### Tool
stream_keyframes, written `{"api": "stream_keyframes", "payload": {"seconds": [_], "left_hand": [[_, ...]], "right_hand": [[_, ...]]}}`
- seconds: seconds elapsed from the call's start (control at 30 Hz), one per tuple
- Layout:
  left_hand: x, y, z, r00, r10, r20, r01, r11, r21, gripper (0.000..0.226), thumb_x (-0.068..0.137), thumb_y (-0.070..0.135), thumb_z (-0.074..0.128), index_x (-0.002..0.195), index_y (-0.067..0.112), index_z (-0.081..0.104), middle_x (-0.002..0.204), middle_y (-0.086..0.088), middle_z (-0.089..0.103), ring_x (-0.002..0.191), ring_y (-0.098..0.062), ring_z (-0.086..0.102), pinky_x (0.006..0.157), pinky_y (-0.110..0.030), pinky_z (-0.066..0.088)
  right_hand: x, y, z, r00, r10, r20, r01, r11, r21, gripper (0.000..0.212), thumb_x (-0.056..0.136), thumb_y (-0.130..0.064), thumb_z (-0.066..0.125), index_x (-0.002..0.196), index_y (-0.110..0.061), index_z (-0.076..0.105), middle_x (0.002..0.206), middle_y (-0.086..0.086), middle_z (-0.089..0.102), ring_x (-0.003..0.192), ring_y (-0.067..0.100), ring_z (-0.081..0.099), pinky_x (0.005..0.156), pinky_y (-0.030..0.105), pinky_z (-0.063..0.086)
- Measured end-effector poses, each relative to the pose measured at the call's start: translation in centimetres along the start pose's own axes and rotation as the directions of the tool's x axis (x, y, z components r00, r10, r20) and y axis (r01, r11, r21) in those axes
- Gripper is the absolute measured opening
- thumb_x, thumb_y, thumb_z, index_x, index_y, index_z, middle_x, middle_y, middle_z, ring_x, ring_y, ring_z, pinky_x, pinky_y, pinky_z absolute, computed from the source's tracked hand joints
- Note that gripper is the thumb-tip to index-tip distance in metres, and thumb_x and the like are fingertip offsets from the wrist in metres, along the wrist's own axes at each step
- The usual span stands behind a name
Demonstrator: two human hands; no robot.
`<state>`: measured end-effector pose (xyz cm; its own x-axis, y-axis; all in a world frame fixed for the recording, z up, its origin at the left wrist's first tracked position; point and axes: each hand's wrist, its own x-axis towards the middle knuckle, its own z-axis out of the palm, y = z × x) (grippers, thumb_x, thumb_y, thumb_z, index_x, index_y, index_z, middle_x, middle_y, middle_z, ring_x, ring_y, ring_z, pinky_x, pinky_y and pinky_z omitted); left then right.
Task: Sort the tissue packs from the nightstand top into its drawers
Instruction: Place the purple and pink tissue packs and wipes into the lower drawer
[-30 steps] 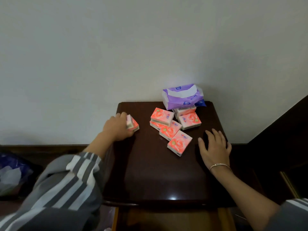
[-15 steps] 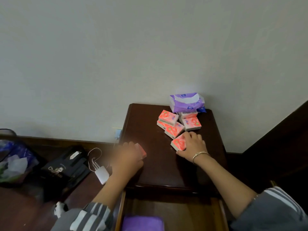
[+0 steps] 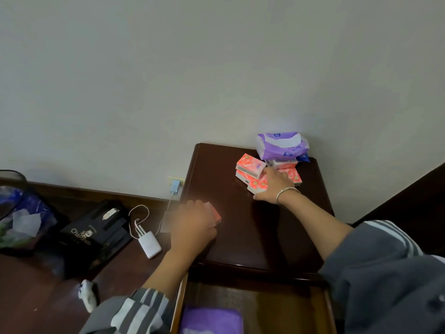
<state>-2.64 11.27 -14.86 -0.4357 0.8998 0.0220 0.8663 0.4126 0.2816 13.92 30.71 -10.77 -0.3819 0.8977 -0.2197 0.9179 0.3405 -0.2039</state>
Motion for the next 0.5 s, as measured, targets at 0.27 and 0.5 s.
{"api": "stream_keyframes", "payload": {"seconds": [0.27, 0.5], "left_hand": [[0.2, -0.3, -0.2, 1.0, 0.022, 0.001, -0.022, 0.999, -0.026, 0.06, 0.072, 0.048, 0.069, 0.119, 0.021, 0.043, 0.114, 0.0, 0.053, 0.105, -0.02, 0.051, 0.08, -0.03, 0.045], [-3.4, 0.3, -1.8, 0.989, -0.09, -0.115, 0.062, 0.971, -0.23, 0.055, 0.075, 0.047, 0.071, 0.117, 0.018, 0.052, 0.109, -0.003, 0.061, 0.099, -0.023, 0.058, 0.075, -0.03, 0.041]], "right_hand": [[-1.3, -0.1, 1.8, 0.982, 0.091, -0.163, -0.086, 0.996, 0.035, 0.089, 0.058, -0.042, 0.079, 0.131, -0.02, 0.033, 0.129, 0.008, 0.048, 0.119, 0.028, 0.046, 0.098, 0.042, 0.041], [-13.3, 3.1, 1.7, 0.886, 0.138, -0.442, 0.059, 0.913, 0.403, 0.072, 0.055, -0.037, 0.08, 0.117, -0.023, 0.045, 0.115, 0.003, 0.055, 0.109, 0.028, 0.05, 0.093, 0.041, 0.039]]}}
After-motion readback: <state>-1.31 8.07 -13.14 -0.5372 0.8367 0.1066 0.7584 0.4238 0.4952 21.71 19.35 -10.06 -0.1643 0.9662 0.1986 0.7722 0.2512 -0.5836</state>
